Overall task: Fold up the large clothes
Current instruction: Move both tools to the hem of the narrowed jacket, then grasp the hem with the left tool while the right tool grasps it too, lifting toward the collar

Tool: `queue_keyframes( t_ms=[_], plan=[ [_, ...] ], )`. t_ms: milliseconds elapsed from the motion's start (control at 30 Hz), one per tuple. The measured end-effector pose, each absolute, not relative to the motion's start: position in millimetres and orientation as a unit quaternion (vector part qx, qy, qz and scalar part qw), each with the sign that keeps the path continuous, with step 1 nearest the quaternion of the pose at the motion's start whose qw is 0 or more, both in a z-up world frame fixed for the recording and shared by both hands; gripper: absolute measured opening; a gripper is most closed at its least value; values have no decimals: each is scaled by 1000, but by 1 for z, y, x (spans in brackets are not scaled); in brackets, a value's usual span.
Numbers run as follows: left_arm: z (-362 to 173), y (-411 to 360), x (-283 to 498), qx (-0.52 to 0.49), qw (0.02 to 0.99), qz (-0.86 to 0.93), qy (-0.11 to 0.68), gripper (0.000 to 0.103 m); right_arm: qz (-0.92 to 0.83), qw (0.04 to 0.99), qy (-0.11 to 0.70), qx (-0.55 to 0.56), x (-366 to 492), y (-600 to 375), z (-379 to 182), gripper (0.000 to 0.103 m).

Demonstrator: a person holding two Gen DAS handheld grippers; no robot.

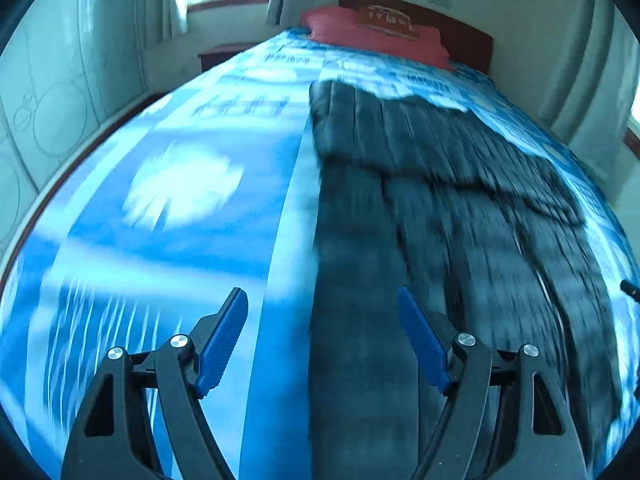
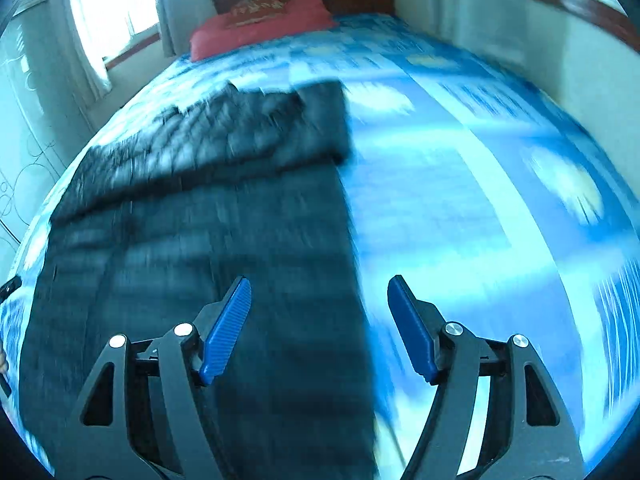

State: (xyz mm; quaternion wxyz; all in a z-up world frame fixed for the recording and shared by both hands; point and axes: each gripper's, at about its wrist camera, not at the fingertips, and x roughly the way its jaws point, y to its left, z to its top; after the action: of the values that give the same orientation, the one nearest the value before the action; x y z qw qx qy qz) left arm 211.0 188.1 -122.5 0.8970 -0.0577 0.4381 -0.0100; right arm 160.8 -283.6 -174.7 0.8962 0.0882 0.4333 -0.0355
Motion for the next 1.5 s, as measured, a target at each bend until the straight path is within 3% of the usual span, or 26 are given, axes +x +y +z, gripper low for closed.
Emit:
queue_keyframes(
  t_ms=[233,567,767,833,1033,1167,1300,1433,1500],
  plan=[
    [-151,205,106,-139,869,-3,476,76,-57,872,466,141,64,-297,-215,71],
    [-160,198,75,-199,858,-36,472,80,11,872,463,158,18,-256,-219,70],
    [-164,196,65,-225,853,-49,468,80,18,871,456,183,4,-258,-221,57],
    [-163,192,64,-222,853,-44,470,80,24,872,456,177,3,-251,-218,45],
    [-164,187,55,-257,835,-77,480,79,35,872,454,180,5,-252,-219,34],
    [-164,185,58,-248,843,-54,475,60,37,875,446,182,5,-252,-218,26],
    [-168,194,68,-298,828,-45,473,58,37,875,444,189,8,-253,-219,17],
    [-167,180,66,-280,827,-52,485,28,41,874,442,199,5,-257,-218,14],
    [-166,181,62,-285,828,-56,480,20,47,871,441,210,2,-261,-216,13]
  ],
)
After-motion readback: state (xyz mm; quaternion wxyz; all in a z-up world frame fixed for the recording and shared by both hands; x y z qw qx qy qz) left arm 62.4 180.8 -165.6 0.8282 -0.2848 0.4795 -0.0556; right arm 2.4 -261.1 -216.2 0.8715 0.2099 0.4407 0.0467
